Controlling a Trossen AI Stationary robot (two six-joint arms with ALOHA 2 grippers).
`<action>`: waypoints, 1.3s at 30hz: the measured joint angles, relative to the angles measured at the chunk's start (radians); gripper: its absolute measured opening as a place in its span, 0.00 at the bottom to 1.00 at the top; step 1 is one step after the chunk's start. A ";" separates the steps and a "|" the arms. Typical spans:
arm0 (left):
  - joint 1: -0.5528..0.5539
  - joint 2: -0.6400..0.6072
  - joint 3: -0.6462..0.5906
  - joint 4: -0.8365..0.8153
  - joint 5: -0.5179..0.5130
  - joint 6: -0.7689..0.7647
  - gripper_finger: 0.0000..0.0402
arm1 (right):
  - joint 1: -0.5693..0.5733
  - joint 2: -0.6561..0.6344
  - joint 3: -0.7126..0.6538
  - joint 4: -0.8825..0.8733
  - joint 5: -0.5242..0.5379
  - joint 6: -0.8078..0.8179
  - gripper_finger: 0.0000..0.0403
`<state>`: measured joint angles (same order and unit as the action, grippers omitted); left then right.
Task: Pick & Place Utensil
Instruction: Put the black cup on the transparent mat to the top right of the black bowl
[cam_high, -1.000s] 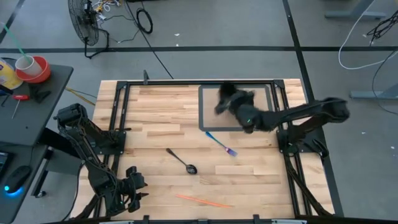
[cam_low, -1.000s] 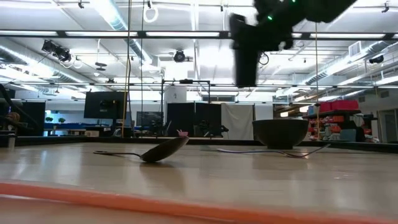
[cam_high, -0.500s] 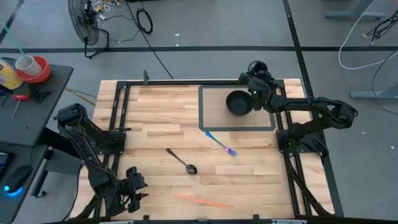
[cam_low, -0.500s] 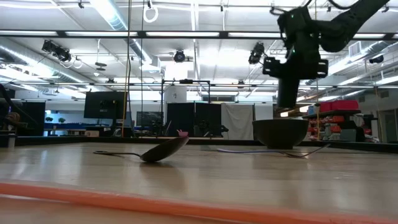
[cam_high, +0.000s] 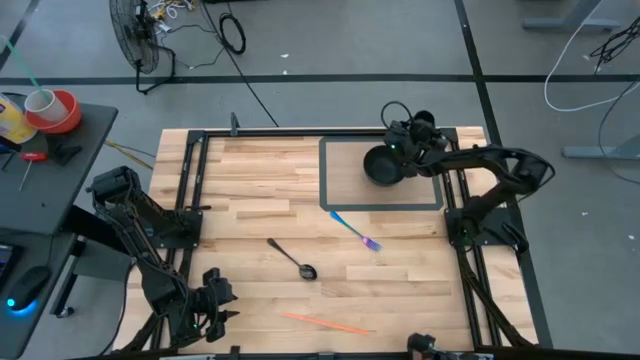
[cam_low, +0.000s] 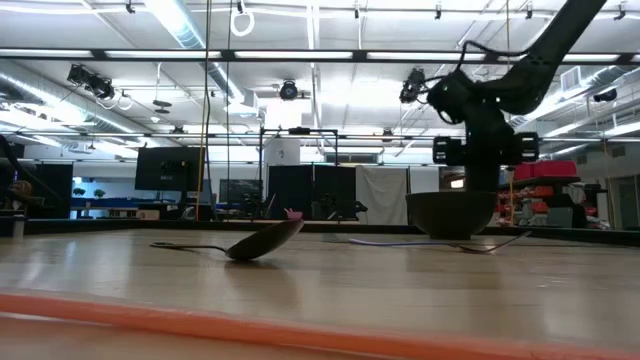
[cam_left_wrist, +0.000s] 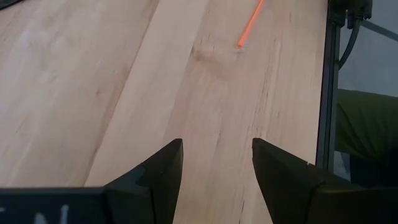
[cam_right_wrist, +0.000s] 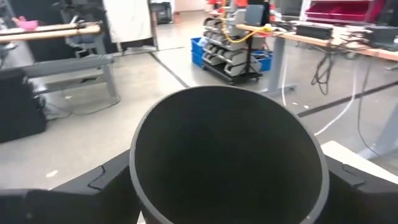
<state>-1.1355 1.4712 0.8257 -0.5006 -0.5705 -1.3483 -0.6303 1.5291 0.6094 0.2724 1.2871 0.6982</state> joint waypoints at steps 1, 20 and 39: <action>0.000 0.000 0.000 -0.003 0.000 0.000 0.49 | -0.007 0.013 0.000 0.001 0.005 0.017 0.81; 0.000 0.000 0.000 -0.054 -0.010 -0.032 0.49 | -0.055 0.056 0.000 -0.029 -0.100 0.023 0.81; -0.001 0.000 0.000 -0.043 -0.008 -0.032 0.49 | -0.002 0.056 -0.029 -0.282 -0.049 0.352 0.81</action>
<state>-1.1362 1.4712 0.8253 -0.5434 -0.5789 -1.3808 -0.6327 1.5848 0.5801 -0.0095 1.2385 1.0506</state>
